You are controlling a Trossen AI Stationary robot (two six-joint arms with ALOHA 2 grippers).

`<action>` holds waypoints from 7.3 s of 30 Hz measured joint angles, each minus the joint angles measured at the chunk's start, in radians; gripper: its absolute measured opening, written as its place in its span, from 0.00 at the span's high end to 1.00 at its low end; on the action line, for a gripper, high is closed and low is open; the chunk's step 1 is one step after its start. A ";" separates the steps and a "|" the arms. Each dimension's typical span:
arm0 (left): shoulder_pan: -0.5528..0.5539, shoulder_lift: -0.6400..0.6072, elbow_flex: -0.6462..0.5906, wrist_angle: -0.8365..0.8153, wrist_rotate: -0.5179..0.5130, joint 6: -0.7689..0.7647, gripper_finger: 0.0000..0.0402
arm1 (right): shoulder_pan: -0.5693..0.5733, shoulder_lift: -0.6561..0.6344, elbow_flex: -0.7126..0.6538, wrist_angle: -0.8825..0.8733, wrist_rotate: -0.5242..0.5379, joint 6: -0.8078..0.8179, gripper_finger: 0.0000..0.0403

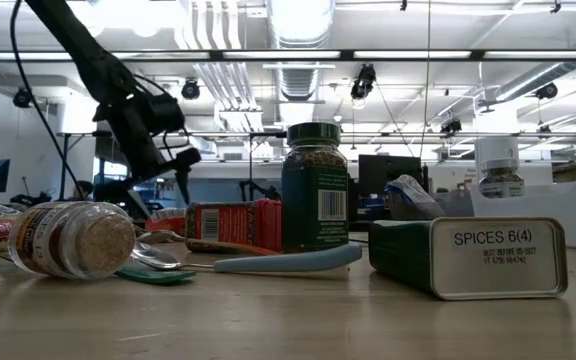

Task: Pick & Place Food Item
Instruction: Put the red noodle pack into the black bin

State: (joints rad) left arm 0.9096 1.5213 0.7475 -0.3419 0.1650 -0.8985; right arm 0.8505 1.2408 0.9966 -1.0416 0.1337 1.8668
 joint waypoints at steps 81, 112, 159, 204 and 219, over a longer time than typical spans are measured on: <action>-0.340 -0.443 0.117 0.416 0.397 -0.150 1.00 | -0.864 0.155 0.100 1.058 0.200 -1.390 0.05; -0.431 -0.443 0.124 0.536 0.428 -0.173 1.00 | -0.866 0.441 0.502 0.966 0.145 -1.705 0.14; -0.430 -0.445 0.124 0.619 0.404 -0.229 0.82 | -0.866 0.417 0.499 0.965 0.115 -1.584 0.70; -0.396 -0.545 0.122 0.483 0.479 -0.092 0.36 | -1.201 0.320 0.500 0.178 0.520 -0.914 0.71; -0.391 -0.605 0.122 0.465 0.502 -0.077 0.36 | -1.301 0.320 0.455 -0.159 0.609 -0.687 0.71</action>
State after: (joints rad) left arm 0.5190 0.9158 0.8700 0.1234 0.6673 -0.9753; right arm -0.4500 1.5604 1.4511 -1.2008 0.7426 1.1797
